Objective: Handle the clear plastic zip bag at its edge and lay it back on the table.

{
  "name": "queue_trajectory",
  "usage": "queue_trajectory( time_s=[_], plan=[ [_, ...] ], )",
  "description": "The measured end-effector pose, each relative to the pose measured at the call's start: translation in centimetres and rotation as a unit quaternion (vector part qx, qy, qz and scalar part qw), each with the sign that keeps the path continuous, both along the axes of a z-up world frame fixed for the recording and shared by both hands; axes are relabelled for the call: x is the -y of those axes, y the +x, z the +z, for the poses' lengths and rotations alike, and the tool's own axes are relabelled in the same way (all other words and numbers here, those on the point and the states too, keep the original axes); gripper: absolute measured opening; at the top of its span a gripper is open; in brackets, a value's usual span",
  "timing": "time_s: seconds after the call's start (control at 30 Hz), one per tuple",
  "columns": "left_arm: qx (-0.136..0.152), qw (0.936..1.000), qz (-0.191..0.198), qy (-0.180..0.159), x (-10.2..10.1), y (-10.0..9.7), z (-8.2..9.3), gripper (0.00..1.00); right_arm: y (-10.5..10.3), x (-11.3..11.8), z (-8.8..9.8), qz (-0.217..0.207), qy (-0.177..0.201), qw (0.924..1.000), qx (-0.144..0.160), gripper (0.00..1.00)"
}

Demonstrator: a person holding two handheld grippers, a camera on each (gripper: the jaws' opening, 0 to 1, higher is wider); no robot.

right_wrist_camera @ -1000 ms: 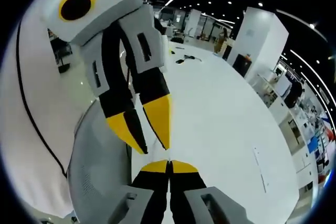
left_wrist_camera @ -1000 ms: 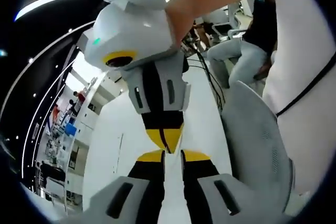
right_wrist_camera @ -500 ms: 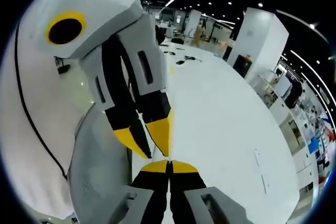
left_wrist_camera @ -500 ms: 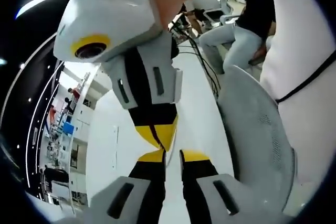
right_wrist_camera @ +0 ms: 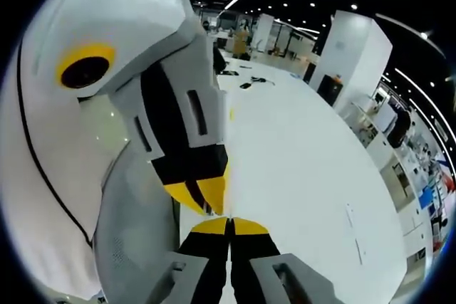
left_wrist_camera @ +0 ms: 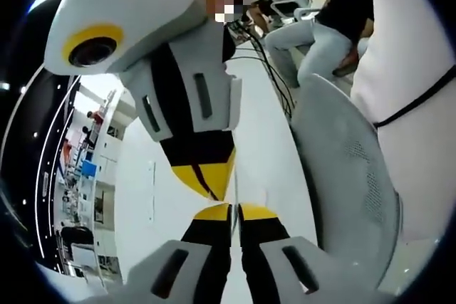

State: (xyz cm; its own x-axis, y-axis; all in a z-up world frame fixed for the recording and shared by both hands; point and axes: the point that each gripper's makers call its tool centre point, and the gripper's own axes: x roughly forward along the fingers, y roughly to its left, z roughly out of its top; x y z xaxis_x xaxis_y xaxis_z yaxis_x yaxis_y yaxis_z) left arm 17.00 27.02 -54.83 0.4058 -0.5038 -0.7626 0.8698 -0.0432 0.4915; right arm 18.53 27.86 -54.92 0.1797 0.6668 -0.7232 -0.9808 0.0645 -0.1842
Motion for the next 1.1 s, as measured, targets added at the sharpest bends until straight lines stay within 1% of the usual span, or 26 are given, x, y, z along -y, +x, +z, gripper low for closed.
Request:
queue_trajectory(
  time_s=[0.3,0.6,0.8,1.1],
  plan=[
    [-0.028,0.9996,0.006,0.002,0.0,-0.8,-0.6,0.00,0.2,0.1,0.2,-0.001,0.001,1.0000,0.003,0.00],
    [-0.049,0.9987,0.016,-0.002,0.1,-1.5,-0.7,0.00,0.7,0.3,0.6,-0.008,0.005,0.9999,0.007,0.00],
    [-0.069,0.9972,0.027,-0.006,0.1,-2.1,-0.7,0.00,1.2,0.4,0.9,-0.013,0.007,0.9998,0.012,0.00],
    [-0.084,0.9956,0.041,-0.007,-0.4,-2.7,-0.8,0.00,1.8,-0.1,1.2,-0.021,0.012,0.9995,0.018,0.00]
  ],
)
